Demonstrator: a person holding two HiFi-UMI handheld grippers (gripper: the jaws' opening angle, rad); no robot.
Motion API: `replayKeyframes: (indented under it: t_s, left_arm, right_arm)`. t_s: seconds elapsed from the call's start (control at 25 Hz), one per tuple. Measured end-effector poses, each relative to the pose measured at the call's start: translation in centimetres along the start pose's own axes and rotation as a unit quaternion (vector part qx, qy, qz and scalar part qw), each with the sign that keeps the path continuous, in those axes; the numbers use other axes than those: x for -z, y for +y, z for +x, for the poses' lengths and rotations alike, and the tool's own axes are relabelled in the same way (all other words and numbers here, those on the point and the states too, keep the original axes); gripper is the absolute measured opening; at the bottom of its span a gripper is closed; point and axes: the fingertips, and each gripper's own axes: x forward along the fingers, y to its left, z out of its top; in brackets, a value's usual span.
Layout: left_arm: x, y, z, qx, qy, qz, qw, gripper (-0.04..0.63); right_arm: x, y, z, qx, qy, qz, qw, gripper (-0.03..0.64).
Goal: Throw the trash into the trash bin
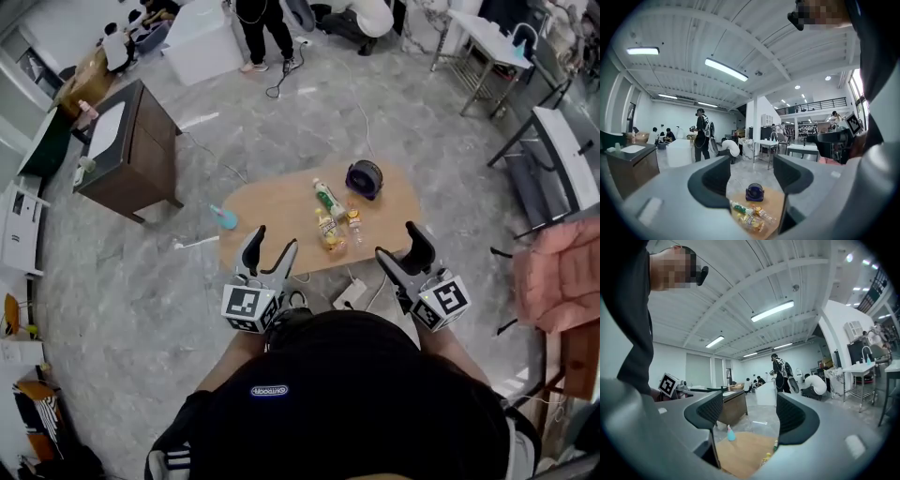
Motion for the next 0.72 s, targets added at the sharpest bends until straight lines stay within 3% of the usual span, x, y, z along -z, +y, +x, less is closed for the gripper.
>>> replayKeyframes:
  t_s: [0.24, 0.72]
  left_arm:
    - [-1.1, 8.0, 2.6, 0.005, -0.001, -0.014, 0.9999, 0.285]
    - [1.4, 14.6, 7.6, 0.075, 0.013, -0.004, 0.9971, 0.265]
  right_arm:
    - [-1.9, 1.3, 7.4, 0.008, 0.017, -0.022, 1.0, 0.368]
    - [-0.6, 1.4, 13.2, 0.085, 0.061, -0.013, 0.994, 0.376]
